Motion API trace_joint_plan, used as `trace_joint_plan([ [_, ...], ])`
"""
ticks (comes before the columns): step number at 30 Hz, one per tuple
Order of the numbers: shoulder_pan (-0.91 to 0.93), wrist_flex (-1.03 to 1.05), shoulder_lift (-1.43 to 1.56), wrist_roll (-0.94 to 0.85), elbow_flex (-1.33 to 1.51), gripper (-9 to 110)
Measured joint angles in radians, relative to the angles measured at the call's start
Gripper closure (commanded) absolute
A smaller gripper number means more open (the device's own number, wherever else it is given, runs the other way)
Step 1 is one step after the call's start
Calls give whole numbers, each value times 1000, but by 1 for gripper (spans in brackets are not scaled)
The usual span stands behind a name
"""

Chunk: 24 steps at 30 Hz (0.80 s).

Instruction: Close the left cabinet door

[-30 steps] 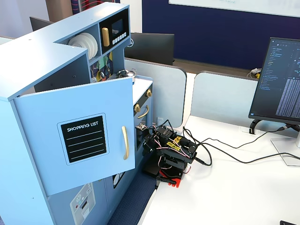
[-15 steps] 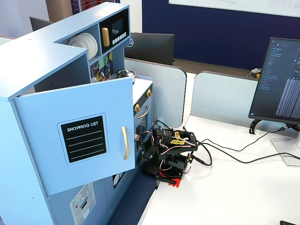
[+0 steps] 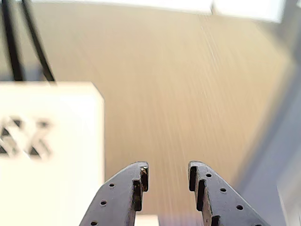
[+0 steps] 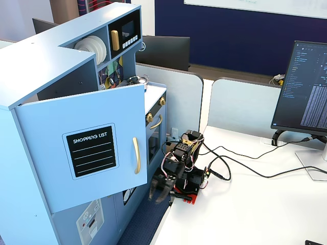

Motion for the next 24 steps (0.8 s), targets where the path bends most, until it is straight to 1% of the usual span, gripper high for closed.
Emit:
trace_joint_plan([
  [3, -75, -175, -69, -46, 0, 102],
  [7, -100, -273, -190, -97, -77, 102],
  [19, -109, -298, -661, -255, -589, 102],
  [24, -84, -298, -769, -296, -715, 102],
])
